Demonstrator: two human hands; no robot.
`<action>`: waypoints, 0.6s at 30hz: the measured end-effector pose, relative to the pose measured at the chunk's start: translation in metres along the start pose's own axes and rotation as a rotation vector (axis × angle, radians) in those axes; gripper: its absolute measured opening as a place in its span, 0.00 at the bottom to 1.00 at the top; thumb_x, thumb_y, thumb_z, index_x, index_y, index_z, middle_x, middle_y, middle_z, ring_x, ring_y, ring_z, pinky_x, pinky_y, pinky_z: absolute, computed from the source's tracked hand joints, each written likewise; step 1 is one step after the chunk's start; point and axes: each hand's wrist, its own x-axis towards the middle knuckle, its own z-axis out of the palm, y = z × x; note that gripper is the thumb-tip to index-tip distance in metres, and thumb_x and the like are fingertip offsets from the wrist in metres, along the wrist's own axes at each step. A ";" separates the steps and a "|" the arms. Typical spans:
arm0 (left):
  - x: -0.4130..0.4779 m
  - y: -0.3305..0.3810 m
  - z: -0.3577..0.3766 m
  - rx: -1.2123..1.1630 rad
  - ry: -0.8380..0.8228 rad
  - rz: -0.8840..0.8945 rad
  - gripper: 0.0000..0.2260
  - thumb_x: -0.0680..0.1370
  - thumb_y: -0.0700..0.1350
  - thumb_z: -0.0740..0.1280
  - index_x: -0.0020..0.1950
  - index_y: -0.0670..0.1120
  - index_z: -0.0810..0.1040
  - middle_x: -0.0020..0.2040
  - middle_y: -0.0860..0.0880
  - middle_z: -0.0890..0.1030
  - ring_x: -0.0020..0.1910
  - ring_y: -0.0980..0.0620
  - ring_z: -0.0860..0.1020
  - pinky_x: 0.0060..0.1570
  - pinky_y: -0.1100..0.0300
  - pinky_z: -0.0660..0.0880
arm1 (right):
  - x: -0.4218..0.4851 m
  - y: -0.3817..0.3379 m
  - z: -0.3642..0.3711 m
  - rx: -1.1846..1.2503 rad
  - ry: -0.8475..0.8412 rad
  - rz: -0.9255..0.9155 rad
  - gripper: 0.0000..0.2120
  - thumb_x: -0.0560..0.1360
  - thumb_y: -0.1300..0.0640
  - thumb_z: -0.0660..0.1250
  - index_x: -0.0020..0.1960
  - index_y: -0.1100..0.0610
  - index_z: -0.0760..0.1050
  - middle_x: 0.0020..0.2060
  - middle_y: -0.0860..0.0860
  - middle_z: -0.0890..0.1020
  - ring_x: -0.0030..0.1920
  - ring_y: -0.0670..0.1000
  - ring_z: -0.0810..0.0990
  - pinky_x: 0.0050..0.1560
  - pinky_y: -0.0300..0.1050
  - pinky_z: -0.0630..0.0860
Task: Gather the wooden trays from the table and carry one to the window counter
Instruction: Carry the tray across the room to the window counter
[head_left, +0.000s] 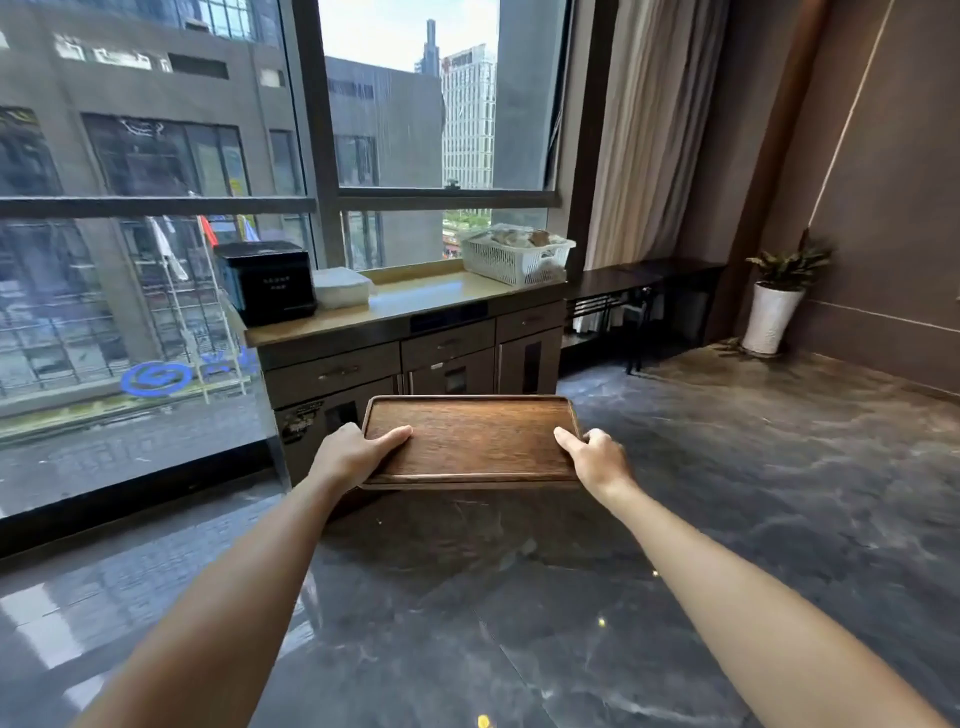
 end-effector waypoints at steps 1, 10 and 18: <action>0.024 0.007 0.006 0.011 0.004 -0.005 0.26 0.68 0.66 0.66 0.42 0.41 0.74 0.44 0.45 0.76 0.43 0.45 0.74 0.43 0.56 0.69 | 0.026 -0.002 0.005 0.002 -0.010 0.001 0.23 0.74 0.43 0.61 0.54 0.64 0.75 0.55 0.61 0.79 0.55 0.61 0.76 0.54 0.50 0.71; 0.255 0.032 0.090 0.070 -0.009 -0.069 0.25 0.68 0.66 0.65 0.39 0.43 0.72 0.44 0.45 0.78 0.43 0.46 0.73 0.42 0.56 0.68 | 0.268 0.004 0.081 -0.044 -0.076 0.020 0.24 0.74 0.42 0.60 0.54 0.63 0.75 0.55 0.60 0.80 0.55 0.60 0.77 0.52 0.50 0.72; 0.482 0.094 0.118 0.066 0.028 -0.084 0.30 0.68 0.67 0.65 0.47 0.38 0.77 0.52 0.40 0.81 0.52 0.41 0.78 0.44 0.56 0.69 | 0.505 -0.046 0.130 -0.045 -0.090 -0.034 0.21 0.74 0.41 0.60 0.49 0.61 0.73 0.50 0.57 0.80 0.46 0.55 0.75 0.45 0.47 0.69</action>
